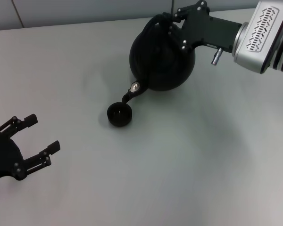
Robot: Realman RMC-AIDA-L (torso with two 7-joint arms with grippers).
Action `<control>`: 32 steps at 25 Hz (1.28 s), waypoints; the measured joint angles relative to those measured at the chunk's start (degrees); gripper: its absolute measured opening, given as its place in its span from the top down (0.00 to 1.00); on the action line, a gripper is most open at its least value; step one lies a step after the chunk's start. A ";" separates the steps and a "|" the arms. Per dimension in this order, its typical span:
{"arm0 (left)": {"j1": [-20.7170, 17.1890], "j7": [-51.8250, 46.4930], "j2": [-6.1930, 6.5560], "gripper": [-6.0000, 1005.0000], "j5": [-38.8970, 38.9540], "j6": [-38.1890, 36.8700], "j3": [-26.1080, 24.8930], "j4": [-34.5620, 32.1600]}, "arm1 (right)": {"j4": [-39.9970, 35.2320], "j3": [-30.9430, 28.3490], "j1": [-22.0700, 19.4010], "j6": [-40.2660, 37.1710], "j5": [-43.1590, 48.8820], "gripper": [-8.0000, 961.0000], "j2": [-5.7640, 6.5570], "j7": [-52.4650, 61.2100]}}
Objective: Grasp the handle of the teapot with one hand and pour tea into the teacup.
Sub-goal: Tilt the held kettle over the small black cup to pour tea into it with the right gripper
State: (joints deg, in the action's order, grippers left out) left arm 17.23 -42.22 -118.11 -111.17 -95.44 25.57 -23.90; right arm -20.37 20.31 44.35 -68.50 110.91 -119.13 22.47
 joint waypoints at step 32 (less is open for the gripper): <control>-0.18 -0.04 -0.16 0.16 0.82 -0.03 0.00 0.88 | 1.11 1.40 0.85 0.29 -0.03 0.91 -0.39 -7.71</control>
State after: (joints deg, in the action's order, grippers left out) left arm 17.05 -42.27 -118.27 -110.35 -95.47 25.58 -23.03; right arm -19.26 21.71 45.20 -68.21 110.87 -119.52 14.75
